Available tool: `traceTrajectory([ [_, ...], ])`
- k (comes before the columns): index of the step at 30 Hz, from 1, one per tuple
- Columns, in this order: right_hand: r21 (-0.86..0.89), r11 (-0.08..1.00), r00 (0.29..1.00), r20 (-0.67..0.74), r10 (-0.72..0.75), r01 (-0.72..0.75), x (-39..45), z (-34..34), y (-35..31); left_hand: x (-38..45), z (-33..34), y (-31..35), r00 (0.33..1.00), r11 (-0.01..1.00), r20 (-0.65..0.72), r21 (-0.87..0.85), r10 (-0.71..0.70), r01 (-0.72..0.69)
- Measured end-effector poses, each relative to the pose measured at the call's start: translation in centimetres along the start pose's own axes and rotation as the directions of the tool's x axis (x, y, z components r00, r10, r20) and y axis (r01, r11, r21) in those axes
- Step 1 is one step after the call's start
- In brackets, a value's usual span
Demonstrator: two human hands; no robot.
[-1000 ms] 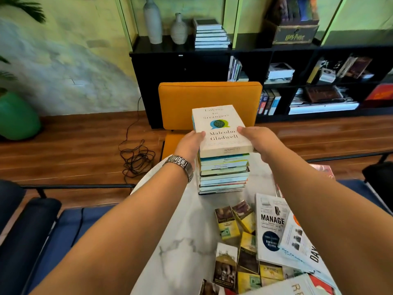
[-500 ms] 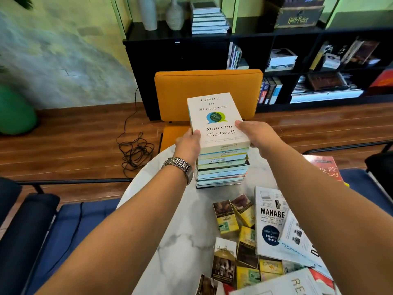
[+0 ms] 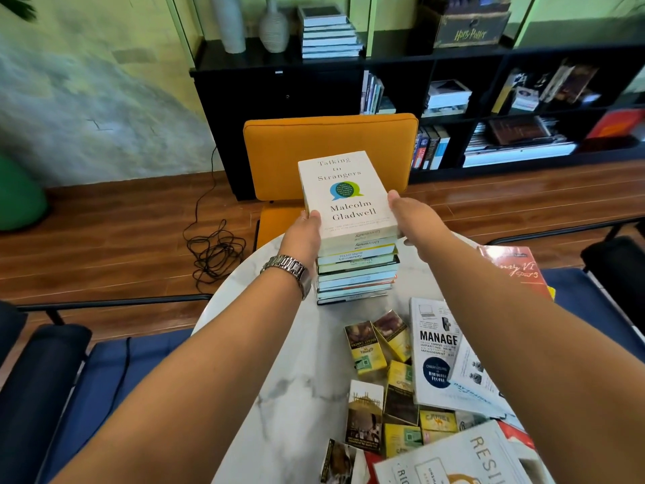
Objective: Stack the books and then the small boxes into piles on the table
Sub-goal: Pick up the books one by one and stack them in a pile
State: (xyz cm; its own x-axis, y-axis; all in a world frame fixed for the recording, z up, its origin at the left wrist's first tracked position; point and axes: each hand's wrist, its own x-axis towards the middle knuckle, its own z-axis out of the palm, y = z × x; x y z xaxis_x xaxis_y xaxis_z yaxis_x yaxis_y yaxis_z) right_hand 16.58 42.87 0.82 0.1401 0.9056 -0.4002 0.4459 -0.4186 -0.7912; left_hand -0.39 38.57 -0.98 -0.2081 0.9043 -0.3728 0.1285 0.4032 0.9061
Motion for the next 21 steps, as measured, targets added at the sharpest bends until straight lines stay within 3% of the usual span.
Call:
traceTrajectory([
  [4, 0.077, 0.995, 0.994, -0.094, -0.055, 0.062, -2.1, -0.4, 1.9, -0.9, 0.1, -1.6, 0.995, 0.963, -0.02, -0.252, -0.101, 0.093],
  [7, 0.021, 0.999, 0.994, -0.101, -0.04, 0.042, -4.3, -0.6, 4.0, -2.2, 0.6, -4.9, 0.979, 0.939, -0.064, -0.3, -0.196, 0.168],
  [11, -0.007, 0.997, 0.993, -0.09, -0.08, 0.079, -8.1, -1.1, 7.4, -3.0, 1.4, -9.8, 0.952, 0.94, -0.111, -0.226, -0.284, 0.254],
  [14, 0.037, 0.995, 0.991, -0.102, -0.09, 0.094, -11.2, -1.7, 10.9, -5.9, 2.6, -11.8, 0.951, 0.935, -0.007, -0.186, -0.309, 0.303],
  [18, 0.102, 0.995, 0.994, -0.104, 0.015, -0.004, -14.4, -2.4, 15.1, -10.2, 4.0, -12.2, 0.967, 0.976, 0.128, 0.043, -0.219, 0.215],
  [21, 0.136, 0.989, 0.993, -0.101, 0.065, -0.051, -17.2, -2.9, 18.1, -13.2, 5.2, -13.0, 0.935, 0.96, 0.293, 0.252, -0.198, 0.124],
])
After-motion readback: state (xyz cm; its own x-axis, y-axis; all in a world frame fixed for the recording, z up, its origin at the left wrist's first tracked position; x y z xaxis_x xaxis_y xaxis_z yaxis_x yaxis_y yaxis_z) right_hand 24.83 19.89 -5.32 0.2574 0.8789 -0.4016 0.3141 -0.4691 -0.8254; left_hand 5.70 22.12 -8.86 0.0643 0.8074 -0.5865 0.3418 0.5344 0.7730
